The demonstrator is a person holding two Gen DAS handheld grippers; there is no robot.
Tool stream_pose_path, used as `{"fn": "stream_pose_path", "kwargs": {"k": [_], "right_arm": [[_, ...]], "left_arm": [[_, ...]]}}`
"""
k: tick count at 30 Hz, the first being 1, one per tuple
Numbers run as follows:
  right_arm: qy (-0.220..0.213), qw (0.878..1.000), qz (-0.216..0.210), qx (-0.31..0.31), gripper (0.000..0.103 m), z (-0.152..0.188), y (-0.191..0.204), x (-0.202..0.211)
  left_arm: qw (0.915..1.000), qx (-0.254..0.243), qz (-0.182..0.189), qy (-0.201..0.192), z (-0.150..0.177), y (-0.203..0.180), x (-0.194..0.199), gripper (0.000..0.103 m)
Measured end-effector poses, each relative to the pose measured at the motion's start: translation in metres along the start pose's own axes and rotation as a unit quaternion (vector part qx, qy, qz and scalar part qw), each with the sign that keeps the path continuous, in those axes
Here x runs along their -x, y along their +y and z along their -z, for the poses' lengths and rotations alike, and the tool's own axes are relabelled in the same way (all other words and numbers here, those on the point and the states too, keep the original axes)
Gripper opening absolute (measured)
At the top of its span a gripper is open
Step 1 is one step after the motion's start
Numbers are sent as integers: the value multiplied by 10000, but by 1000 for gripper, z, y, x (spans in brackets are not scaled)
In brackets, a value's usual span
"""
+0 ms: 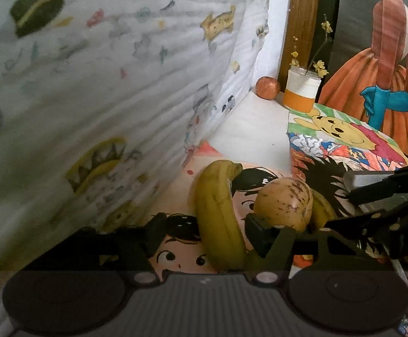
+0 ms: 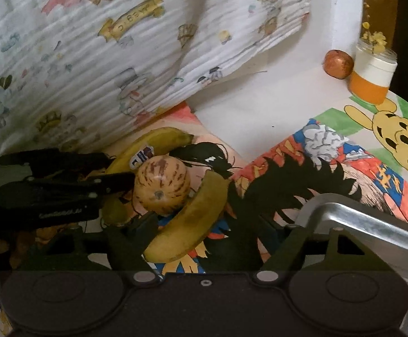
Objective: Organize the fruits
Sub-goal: 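Move left tool to one yellow banana while right tool approaches the other banana, then close left tool on its banana while right tool closes on the other banana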
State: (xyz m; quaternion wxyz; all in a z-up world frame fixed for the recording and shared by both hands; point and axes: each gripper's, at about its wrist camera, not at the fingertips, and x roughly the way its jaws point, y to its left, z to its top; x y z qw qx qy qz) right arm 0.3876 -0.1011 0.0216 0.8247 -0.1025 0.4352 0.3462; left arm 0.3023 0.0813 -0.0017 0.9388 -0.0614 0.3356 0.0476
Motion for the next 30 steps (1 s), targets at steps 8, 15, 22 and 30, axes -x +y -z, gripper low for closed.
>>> {"fn": "stream_pose_path", "kwargs": {"k": [8, 15, 22, 30], "right_arm": [[121, 9999, -41, -89, 61, -1, 3, -9], [160, 9990, -91, -414, 52, 0, 1, -12], [174, 9971, -185, -720, 39, 8, -2, -3], [284, 9978, -106, -586, 38, 21, 8, 11]], "left_arm": [[9998, 120, 153, 106, -2, 2, -4, 48], [9992, 227, 228, 221, -5, 1, -5, 36], [9989, 320, 136, 318, 0, 7, 9, 33], [9977, 506, 165, 418, 17, 16, 40, 33]]}}
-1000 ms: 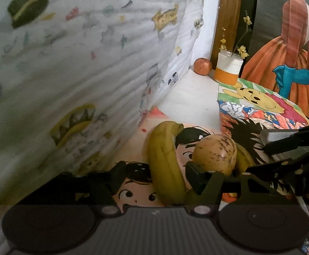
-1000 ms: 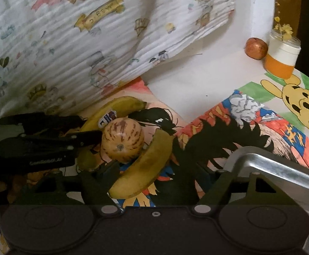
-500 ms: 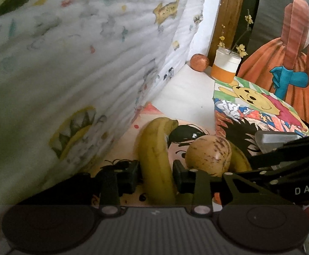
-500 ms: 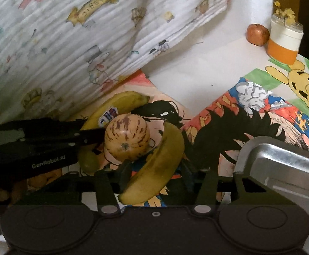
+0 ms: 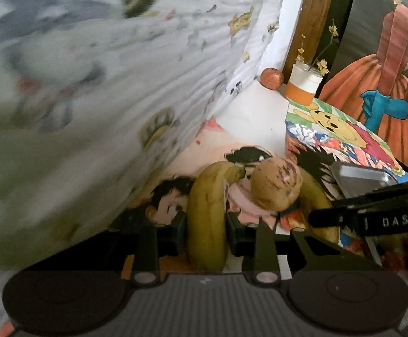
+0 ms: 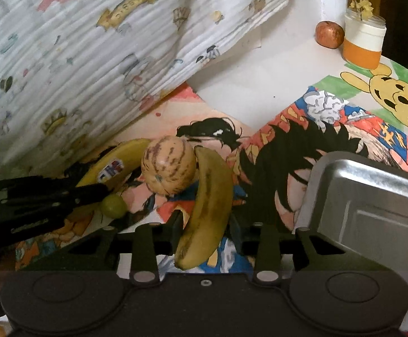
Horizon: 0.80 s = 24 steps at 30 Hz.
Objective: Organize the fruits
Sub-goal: 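Close left tool on its banana while right tool closes on the other banana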
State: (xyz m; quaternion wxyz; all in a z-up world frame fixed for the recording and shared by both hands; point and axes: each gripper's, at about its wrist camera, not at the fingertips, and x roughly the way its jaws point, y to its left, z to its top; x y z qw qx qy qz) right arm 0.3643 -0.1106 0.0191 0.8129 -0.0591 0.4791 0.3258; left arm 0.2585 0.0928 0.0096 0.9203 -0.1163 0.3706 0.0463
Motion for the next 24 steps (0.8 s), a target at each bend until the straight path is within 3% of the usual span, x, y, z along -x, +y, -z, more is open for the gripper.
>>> {"fn": "stream_pose_path", "kwargs": {"k": [6, 14, 24], "right_arm": [[71, 10000, 52, 5, 39, 4, 2, 3], [46, 10000, 67, -20, 42, 0, 0, -7], [-280, 9988, 316, 234, 41, 3, 8, -11]], "left_arm": [[9999, 43, 57, 96, 13, 3, 13, 33], [9998, -72, 44, 155, 2, 1, 0, 37], [9994, -325, -36, 61, -3, -7, -12, 37]]}}
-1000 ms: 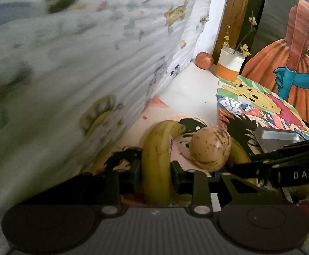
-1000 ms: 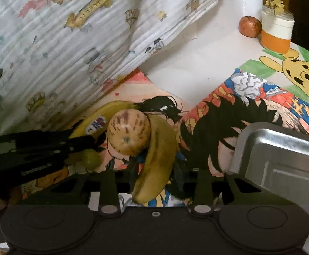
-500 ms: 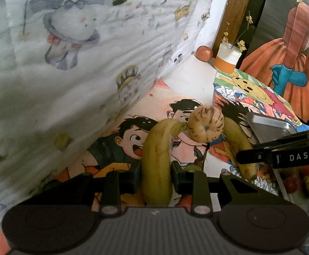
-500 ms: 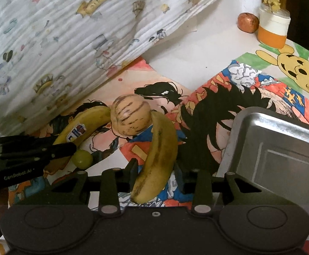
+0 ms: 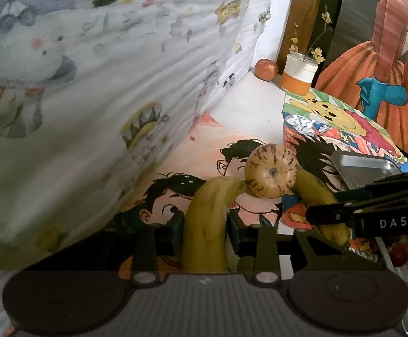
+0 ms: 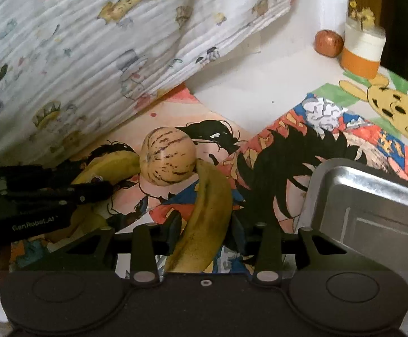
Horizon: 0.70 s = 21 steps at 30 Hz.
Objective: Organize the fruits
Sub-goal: 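Close left tool on its banana while right tool closes on the other banana, then carry both bananas up and over the metal tray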
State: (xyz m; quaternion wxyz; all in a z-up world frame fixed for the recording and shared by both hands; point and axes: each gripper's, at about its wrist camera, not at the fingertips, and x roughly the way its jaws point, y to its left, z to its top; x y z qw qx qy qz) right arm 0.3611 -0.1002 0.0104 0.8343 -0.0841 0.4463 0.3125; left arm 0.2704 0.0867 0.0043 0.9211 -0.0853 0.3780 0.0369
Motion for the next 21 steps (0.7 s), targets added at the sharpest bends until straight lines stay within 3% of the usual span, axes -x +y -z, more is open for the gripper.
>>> {"fn": "stream_pose_path", "kwargs": {"k": [3, 11, 21], "right_arm": [[-114, 9999, 8, -58, 38, 5, 2, 4], [-201, 9975, -441, -509, 34, 31, 5, 25], [-442, 9828, -1159, -1365, 33, 68, 1, 57]], "left_arm": [[9999, 95, -36, -27, 1, 1, 3, 35], [9970, 763, 124, 64, 12, 17, 22, 35], [9909, 1276, 422, 3, 33, 23, 60, 35]]}}
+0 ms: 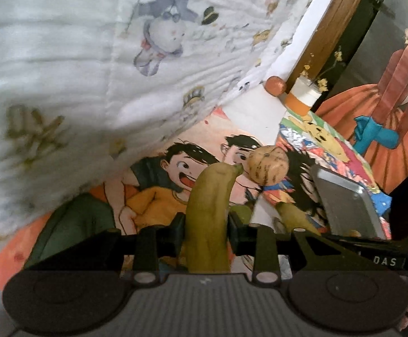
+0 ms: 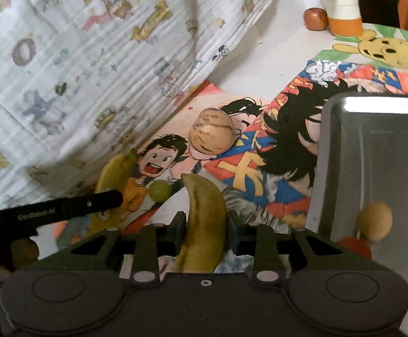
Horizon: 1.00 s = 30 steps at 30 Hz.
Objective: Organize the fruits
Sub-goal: 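Carry both bananas up and over the metal tray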
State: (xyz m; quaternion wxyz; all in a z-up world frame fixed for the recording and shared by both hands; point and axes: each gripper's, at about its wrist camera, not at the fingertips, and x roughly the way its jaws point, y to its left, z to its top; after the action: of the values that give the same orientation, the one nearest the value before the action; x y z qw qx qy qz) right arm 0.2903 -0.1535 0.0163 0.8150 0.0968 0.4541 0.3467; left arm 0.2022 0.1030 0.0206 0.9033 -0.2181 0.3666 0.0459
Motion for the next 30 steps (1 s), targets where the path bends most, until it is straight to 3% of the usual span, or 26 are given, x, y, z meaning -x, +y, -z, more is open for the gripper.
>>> {"fn": "stream_pose_path", "kwargs": {"k": [14, 23, 30], "right_arm": [[-1078, 9917, -180, -674, 32, 38, -34, 93], [-1181, 9859, -55, -1180, 32, 68, -79, 121], [-1491, 9817, 207, -1163, 32, 87, -102, 150]], "left_arm": [[9980, -199, 598, -7, 23, -57, 29, 35], [9938, -452, 975, 281, 41, -109, 16, 35], [9901, -595, 1177, 487, 51, -141, 5, 35]]}}
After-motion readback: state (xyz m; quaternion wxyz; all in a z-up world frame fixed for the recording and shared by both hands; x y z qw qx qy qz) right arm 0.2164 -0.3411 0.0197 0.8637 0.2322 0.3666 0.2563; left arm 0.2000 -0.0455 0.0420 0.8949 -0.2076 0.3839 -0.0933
